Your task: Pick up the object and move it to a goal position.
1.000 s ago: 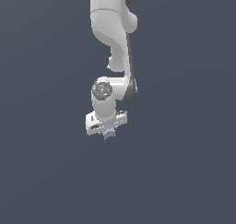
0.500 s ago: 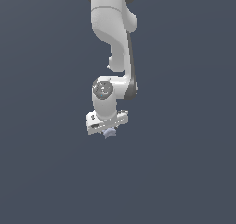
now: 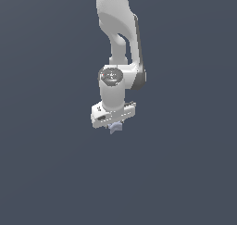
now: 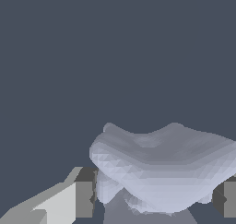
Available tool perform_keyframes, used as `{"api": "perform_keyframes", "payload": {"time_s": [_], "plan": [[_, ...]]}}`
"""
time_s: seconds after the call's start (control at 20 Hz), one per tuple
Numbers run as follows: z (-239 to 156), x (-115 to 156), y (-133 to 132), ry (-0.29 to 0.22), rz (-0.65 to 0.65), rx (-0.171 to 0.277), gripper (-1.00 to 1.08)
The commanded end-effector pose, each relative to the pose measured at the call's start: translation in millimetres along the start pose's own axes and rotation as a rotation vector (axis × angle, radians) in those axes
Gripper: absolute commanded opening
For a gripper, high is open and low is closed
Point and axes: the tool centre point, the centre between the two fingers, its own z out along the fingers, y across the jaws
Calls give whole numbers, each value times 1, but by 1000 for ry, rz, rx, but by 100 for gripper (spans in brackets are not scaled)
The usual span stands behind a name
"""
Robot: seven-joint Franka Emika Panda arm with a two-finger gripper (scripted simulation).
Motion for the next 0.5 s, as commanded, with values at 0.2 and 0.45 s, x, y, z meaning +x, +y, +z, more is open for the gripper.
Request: {"api": "perform_keyframes", "payload": {"time_s": [0.2,0.45], "plan": [[-60,2,-38,1,-1,-1,-100],[-115,4,-73,0,-2,-2,-100]]}}
